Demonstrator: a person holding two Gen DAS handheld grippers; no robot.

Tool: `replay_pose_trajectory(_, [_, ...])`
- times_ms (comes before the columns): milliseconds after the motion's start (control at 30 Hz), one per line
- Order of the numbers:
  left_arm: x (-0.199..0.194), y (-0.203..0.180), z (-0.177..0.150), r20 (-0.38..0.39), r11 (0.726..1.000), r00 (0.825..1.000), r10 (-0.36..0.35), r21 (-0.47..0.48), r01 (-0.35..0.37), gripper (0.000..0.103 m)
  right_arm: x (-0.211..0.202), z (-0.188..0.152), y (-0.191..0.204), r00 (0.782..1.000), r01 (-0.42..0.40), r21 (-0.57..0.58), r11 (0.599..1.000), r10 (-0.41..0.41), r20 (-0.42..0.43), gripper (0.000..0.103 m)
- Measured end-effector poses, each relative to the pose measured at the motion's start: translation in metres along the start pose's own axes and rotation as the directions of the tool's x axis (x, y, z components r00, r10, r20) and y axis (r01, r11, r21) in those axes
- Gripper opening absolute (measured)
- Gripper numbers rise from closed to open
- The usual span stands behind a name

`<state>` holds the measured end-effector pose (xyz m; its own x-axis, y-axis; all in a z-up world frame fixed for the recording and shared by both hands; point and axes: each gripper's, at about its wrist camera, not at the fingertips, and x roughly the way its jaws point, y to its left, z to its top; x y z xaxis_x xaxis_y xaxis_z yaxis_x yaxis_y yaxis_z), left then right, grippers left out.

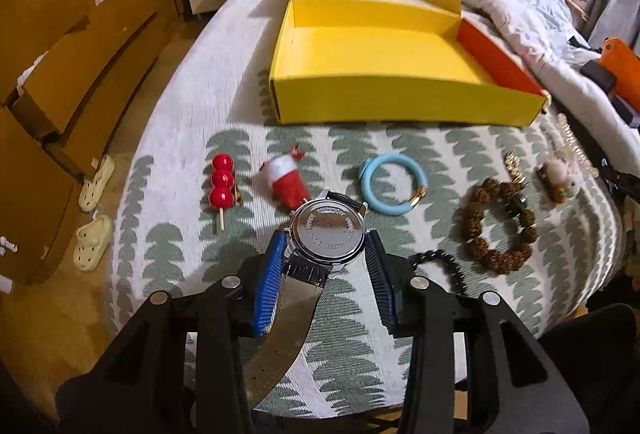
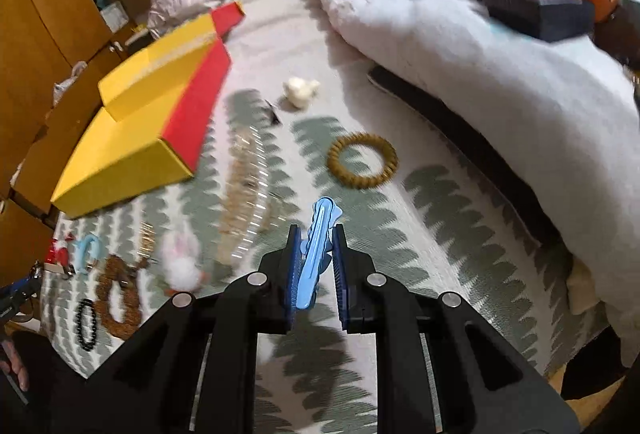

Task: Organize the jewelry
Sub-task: 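Carry the watch and blue clip into the yellow box and open both tools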

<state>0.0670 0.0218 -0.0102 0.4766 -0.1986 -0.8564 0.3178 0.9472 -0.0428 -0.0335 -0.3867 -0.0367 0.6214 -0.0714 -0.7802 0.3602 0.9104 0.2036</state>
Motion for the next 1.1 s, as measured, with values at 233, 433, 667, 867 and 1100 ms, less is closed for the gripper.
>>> replay_pose_trajectory(233, [-0.027,-0.007,0.029,0.065,0.999,0.998,-0.016,0.029,0.014,0.041,-0.033,0.038,0.067,0.991,-0.106,-0.107,0.989,0.114,0.072,0.016])
replay_pose_trajectory(433, [-0.045,-0.02,0.083,0.126,0.997,0.991,-0.033,0.071,0.024,0.041,-0.041,0.084,0.138,0.97,-0.199,-0.202,0.959,0.221,0.097,0.016])
replay_pose_trajectory(667, [-0.026,-0.038,0.16,0.123,0.996,0.991,-0.053,0.083,0.043,0.041,0.009,0.136,0.206,0.961,-0.266,-0.23,0.936,0.277,0.015,0.016])
replay_pose_trajectory(867, [0.03,-0.05,0.215,0.05,0.995,0.997,-0.052,0.083,0.048,0.041,0.078,0.159,0.228,0.969,-0.246,-0.218,0.944,0.238,-0.064,0.016])
replay_pose_trajectory(1100, [0.102,-0.051,0.247,-0.037,0.998,0.999,-0.038,0.057,0.04,0.041,0.155,0.176,0.228,0.969,-0.221,-0.191,0.956,0.192,-0.156,0.016])
